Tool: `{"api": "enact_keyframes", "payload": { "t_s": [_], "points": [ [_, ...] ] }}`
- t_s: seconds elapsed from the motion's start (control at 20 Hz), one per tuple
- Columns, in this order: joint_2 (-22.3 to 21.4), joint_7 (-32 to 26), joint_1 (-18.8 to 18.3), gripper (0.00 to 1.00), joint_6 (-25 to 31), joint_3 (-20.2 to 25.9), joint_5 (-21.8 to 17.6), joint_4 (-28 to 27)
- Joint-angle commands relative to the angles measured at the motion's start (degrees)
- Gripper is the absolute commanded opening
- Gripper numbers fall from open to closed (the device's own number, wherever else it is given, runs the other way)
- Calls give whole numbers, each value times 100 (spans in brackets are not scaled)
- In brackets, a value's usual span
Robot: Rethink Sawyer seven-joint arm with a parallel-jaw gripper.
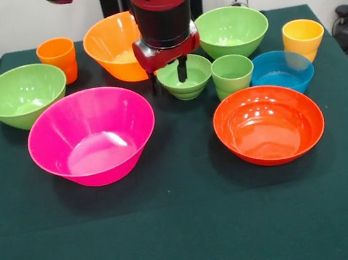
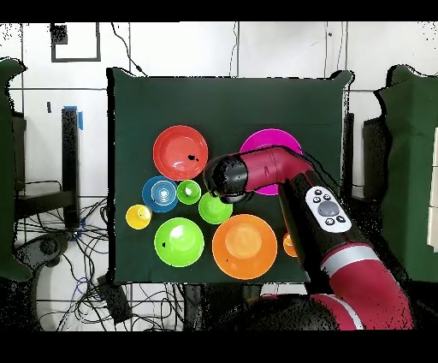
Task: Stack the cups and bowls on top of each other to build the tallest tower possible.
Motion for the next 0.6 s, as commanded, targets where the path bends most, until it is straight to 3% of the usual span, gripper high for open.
{"api": "enact_keyframes", "payload": {
  "t_s": [0.05,0.35,0.6],
  "points": [
    [-81,-1808,-34,100,504,447,-475,-452],
    [-101,-1948,-110,100,712,592,-450,-586],
    [216,-2116,-55,100,940,654,-531,-1024]
  ]
}}
